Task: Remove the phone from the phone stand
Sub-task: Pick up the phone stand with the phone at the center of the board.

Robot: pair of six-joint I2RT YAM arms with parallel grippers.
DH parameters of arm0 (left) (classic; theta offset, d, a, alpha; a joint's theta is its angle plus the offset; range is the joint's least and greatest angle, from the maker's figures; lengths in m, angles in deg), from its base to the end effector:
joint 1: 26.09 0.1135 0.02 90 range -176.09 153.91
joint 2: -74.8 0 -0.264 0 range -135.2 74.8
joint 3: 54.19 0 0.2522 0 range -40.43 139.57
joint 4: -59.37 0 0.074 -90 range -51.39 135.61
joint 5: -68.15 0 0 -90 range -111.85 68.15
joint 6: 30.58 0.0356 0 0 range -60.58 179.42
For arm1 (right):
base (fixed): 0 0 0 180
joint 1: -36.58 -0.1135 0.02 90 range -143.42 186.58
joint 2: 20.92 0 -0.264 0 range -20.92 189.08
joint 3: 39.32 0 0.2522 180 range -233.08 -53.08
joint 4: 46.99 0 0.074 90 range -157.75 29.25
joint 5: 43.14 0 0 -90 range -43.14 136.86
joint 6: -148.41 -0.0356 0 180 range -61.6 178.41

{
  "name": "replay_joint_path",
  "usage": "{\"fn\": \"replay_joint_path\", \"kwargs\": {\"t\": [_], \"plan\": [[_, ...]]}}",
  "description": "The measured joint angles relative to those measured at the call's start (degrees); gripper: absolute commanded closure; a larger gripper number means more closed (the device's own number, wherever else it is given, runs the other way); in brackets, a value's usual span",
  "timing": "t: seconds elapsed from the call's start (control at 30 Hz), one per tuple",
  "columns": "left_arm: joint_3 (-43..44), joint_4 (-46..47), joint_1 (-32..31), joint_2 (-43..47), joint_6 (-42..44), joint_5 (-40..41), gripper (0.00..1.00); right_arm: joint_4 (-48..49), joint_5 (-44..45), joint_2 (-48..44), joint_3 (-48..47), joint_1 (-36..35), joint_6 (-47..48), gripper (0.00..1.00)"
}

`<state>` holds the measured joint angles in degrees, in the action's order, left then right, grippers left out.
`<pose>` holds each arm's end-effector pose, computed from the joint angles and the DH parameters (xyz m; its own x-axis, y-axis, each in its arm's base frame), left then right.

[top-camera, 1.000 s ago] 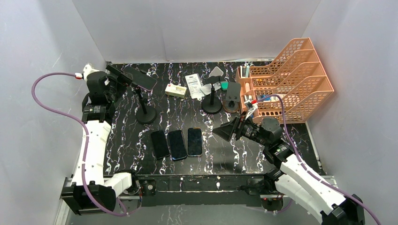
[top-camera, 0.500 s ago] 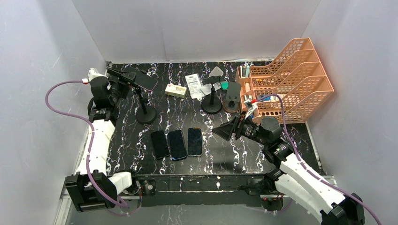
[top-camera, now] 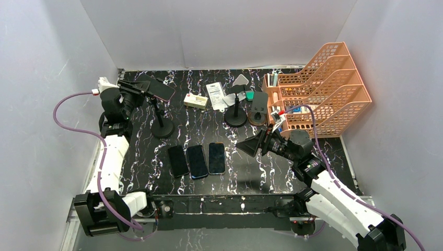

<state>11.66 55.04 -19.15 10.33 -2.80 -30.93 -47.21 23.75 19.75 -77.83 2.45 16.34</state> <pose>0.2661 0.0267 0.3522 -0.0567 -0.8870 -0.4583 -0.0279 0.4602 -0.8874 0.1399 0.1117 0.2716 -0.5888 0.3454 -0.7308 -0.6010 0.4174 0.6816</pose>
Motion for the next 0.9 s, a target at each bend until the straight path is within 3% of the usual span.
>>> {"fn": "replay_joint_path", "kwargs": {"t": [0.57,0.9], "plan": [[-0.04,3.37,0.13,0.04,-1.16,-2.23,1.00,-0.24,0.02,-1.25,-0.26,0.00,0.00,0.03],[-0.59,4.33,0.28,0.04,-3.39,-4.39,1.00,-0.44,0.02,-1.25,-1.38,0.00,0.00,0.03]]}}
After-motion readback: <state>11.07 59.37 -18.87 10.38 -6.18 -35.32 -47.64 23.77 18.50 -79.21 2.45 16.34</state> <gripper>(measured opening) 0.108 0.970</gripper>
